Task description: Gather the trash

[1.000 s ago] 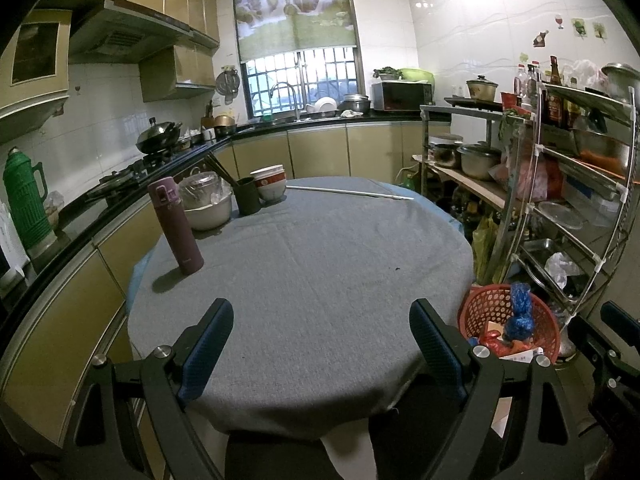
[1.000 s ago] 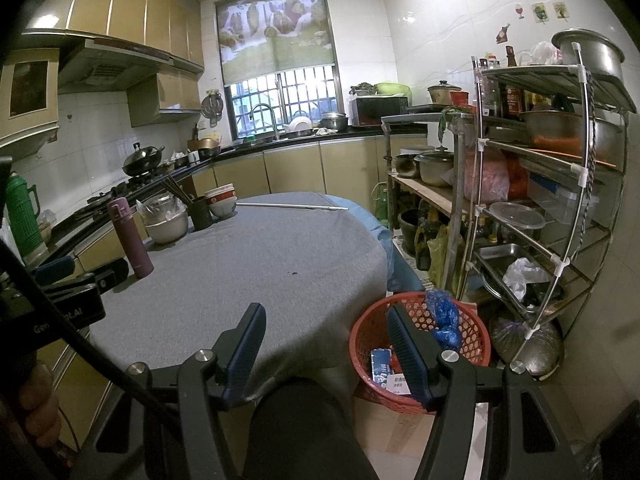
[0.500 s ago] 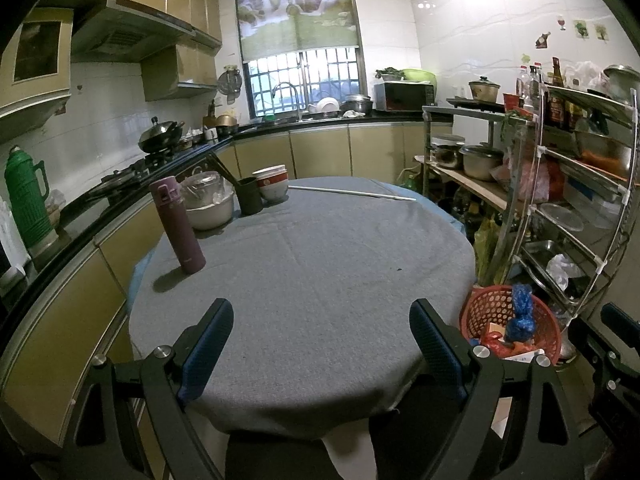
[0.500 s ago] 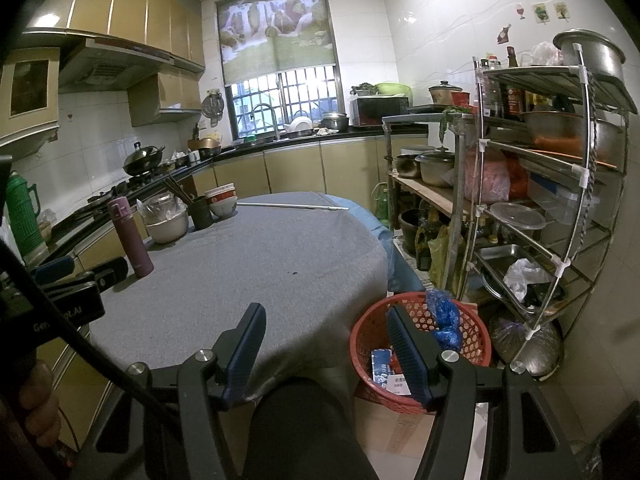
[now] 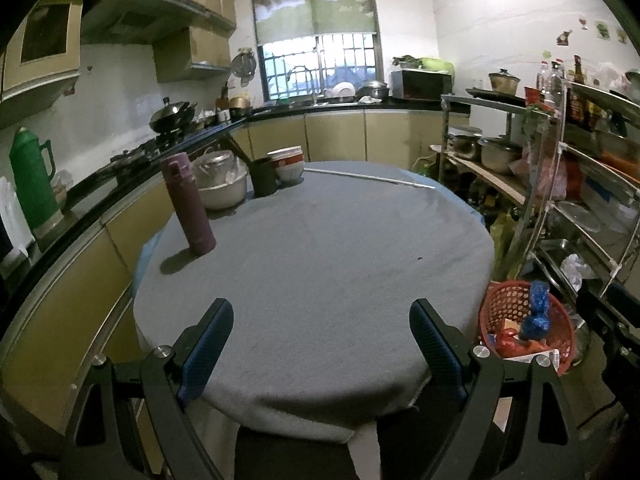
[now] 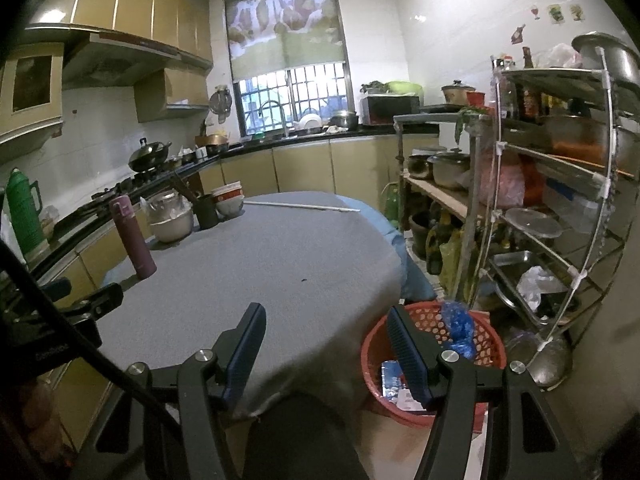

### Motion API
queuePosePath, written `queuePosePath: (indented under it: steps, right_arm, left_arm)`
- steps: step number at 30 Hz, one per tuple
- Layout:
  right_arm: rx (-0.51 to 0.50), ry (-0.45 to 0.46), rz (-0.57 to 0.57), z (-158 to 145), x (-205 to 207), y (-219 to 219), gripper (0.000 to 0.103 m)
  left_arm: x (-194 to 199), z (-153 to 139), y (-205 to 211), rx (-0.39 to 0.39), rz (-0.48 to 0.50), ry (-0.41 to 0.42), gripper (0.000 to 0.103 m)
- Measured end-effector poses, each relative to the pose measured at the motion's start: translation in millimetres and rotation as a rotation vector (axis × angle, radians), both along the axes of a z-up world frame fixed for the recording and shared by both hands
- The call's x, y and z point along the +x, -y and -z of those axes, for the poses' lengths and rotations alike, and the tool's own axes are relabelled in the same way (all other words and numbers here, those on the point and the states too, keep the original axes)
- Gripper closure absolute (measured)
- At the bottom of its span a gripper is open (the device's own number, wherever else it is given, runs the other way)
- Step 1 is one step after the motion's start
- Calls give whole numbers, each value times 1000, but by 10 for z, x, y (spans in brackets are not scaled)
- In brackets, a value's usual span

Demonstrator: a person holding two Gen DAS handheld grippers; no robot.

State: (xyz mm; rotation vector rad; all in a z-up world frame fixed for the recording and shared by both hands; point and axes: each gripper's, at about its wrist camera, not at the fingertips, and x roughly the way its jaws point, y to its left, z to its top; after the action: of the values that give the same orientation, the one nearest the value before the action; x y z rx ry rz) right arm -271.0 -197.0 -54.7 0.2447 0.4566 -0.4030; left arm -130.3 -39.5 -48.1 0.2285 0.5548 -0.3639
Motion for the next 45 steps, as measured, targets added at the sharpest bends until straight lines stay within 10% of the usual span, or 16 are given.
queuePosePath:
  steps: [45]
  right_arm:
    - [68,7,-228,-104,1180,-87,36]
  left_arm:
    - [788,-235,-357,-4,-257,-20,13]
